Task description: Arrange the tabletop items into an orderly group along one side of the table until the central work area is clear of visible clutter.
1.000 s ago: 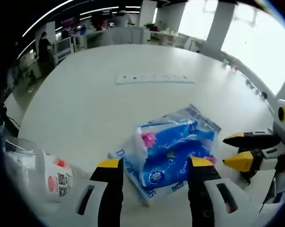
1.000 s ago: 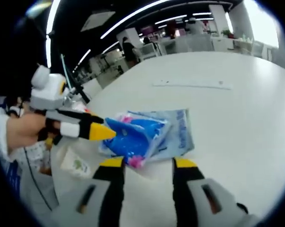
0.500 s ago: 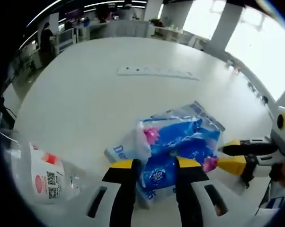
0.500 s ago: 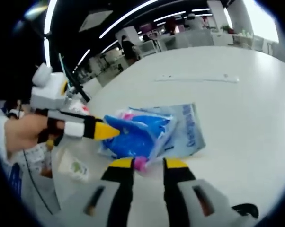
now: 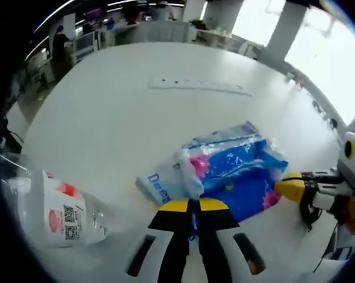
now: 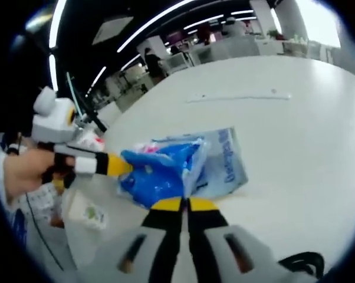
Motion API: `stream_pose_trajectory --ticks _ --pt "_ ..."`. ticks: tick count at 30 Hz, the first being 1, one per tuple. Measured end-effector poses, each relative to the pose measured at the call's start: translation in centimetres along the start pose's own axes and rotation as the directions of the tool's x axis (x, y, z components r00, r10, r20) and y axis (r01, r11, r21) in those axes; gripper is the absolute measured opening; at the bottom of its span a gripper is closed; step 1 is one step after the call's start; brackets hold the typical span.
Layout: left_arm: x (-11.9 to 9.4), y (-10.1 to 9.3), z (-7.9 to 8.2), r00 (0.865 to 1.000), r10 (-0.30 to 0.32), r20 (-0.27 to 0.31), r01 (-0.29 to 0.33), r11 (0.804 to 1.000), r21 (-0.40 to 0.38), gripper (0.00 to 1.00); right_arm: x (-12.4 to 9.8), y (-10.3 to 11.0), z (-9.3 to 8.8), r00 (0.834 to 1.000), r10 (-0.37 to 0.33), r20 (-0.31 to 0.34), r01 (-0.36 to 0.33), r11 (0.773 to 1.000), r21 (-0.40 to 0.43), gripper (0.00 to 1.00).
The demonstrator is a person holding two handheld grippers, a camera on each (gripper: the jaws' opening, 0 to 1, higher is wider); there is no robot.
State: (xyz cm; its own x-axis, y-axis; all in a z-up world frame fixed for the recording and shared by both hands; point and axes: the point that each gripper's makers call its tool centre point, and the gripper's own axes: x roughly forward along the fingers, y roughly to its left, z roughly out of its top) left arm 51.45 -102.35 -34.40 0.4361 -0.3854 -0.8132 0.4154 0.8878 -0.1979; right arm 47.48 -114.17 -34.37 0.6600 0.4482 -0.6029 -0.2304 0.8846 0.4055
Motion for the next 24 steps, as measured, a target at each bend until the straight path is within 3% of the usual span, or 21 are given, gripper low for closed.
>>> stream_pose_trajectory --ticks 12,24 --pt "-2.2 -1.1 1.5 0.999 0.002 0.039 -0.003 1.0 0.021 0.0 -1.8 1.0 1.4 0.999 0.009 0.038 -0.009 1.0 0.002 0.0" --pt "-4.3 -3.5 2.8 0.997 -0.006 0.075 0.002 0.999 0.051 0.0 -4.8 0.7 3.0 0.996 0.001 0.085 -0.001 1.0 0.0 0.0"
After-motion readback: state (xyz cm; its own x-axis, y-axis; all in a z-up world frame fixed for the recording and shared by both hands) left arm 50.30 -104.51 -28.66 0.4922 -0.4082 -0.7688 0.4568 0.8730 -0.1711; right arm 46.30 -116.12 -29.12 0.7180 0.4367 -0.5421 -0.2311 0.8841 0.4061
